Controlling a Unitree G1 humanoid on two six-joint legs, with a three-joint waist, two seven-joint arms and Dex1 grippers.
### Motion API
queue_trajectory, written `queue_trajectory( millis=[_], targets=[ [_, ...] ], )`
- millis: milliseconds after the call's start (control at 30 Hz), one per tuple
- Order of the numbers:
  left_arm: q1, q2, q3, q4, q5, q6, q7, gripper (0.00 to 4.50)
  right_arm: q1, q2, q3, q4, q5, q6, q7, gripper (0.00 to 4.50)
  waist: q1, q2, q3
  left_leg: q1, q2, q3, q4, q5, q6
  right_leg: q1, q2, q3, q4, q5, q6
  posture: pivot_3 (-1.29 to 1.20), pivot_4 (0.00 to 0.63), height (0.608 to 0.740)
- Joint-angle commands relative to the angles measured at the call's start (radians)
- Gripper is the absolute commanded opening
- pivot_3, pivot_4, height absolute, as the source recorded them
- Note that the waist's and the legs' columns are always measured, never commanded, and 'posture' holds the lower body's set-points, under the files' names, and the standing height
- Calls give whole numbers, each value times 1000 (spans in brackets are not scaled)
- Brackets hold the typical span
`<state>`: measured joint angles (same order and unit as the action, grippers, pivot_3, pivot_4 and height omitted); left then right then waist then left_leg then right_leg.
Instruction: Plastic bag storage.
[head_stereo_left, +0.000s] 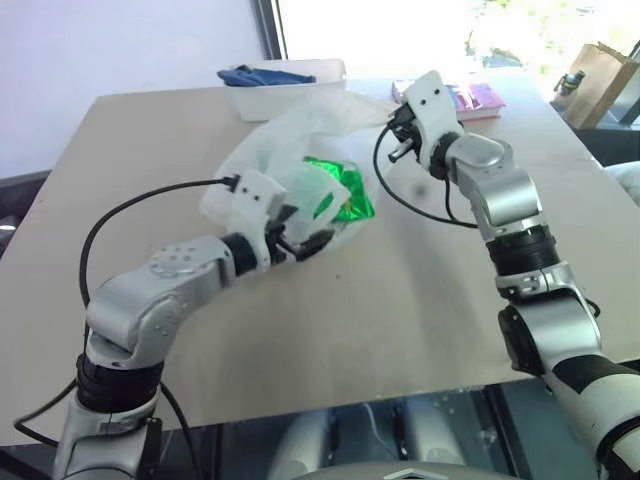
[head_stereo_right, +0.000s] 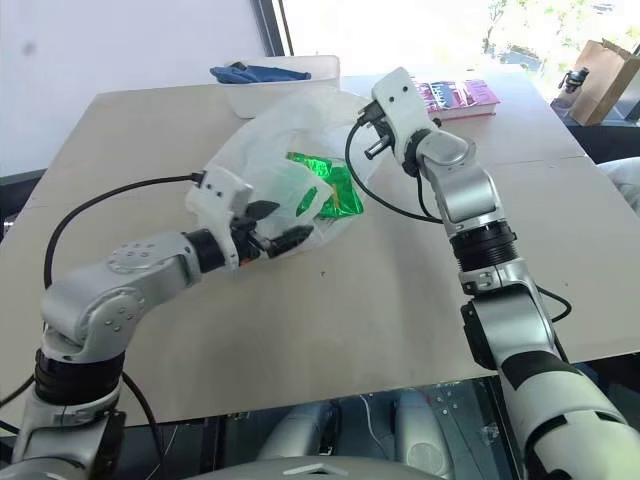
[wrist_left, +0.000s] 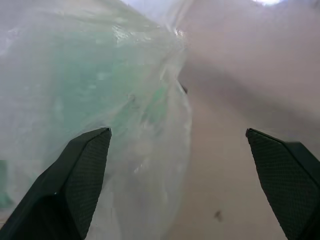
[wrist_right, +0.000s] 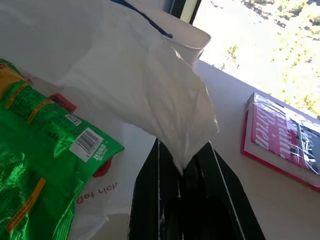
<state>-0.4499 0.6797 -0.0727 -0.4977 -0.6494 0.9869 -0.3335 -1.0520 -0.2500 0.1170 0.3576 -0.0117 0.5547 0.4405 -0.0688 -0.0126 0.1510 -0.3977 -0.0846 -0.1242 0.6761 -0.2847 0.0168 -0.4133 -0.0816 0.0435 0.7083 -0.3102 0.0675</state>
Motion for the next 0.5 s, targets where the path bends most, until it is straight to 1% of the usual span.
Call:
queue_trajectory(
  millis=[33,133,167,200,233,267,300,333,367,400,433,467,500],
  targets=[
    [-77,59,-165,33,177,-54,-42,4474,-20,4,-14,-55,9,4,-3,0,0,0,0,0,0,0,0,0,0,0,0,0,0,0,0,0,150,740],
    [-128,69,-271,93,316,-123,-52,4474,-24,7,-17,-51,11,4,-6,0,-2,0,0,0,0,0,-1,0,0,-1,0,0,0,0,0,0,150,740],
    [-139,64,-300,117,362,-159,-56,3965,-25,9,-18,-49,12,4,-8,0,-3,0,0,0,0,0,-1,0,0,-1,0,1,0,0,0,0,150,740],
    [-145,57,-321,137,395,-186,-62,3727,-26,10,-19,-47,13,3,-9,0,-2,0,0,0,0,1,-1,0,0,-1,0,1,0,0,0,0,150,740],
    [-148,59,-352,159,448,-234,-69,3344,-26,11,-19,-46,14,3,-10,0,-2,0,0,0,0,0,-1,0,0,-1,0,1,0,0,0,0,150,740],
    [-140,58,-363,171,480,-280,-80,3054,-27,13,-22,-45,17,3,-11,0,-2,0,0,0,0,0,-2,0,0,-1,0,1,-1,0,0,0,150,740],
    [-132,56,-366,179,502,-313,-91,2503,-27,14,-23,-44,19,3,-12,0,-2,0,0,0,0,1,-2,0,0,-1,0,1,-1,0,0,0,150,740],
    [-120,60,-359,184,522,-341,-97,2102,-28,13,-24,-39,19,1,-13,0,-2,0,0,0,0,1,-2,0,0,-2,0,1,-1,0,0,0,150,740],
    [-112,60,-350,187,534,-356,-102,1909,-28,11,-25,-36,19,-1,-14,0,-2,0,0,0,0,0,-2,0,0,-2,0,1,-1,0,0,0,150,740],
    [-102,56,-328,188,529,-381,-114,1506,-30,10,-27,-32,21,-2,-15,0,-3,0,0,-1,0,0,-3,0,0,-2,0,1,-1,0,0,0,150,740],
    [-93,42,-286,186,497,-374,-129,1217,-33,10,-33,-26,26,-4,-17,0,-3,0,0,-1,0,1,-3,0,0,-2,0,1,-1,0,0,0,150,740],
    [-88,12,-218,186,439,-339,-136,932,-36,9,-39,-21,31,-4,-18,0,-1,0,0,-1,0,0,-3,0,0,-2,0,1,-1,0,0,0,150,740],
    [-85,-22,-136,184,361,-304,-150,478,-40,7,-44,-15,34,-5,-18,0,0,0,0,-1,0,0,-3,0,0,-2,0,0,-1,0,0,0,150,740]
  ],
)
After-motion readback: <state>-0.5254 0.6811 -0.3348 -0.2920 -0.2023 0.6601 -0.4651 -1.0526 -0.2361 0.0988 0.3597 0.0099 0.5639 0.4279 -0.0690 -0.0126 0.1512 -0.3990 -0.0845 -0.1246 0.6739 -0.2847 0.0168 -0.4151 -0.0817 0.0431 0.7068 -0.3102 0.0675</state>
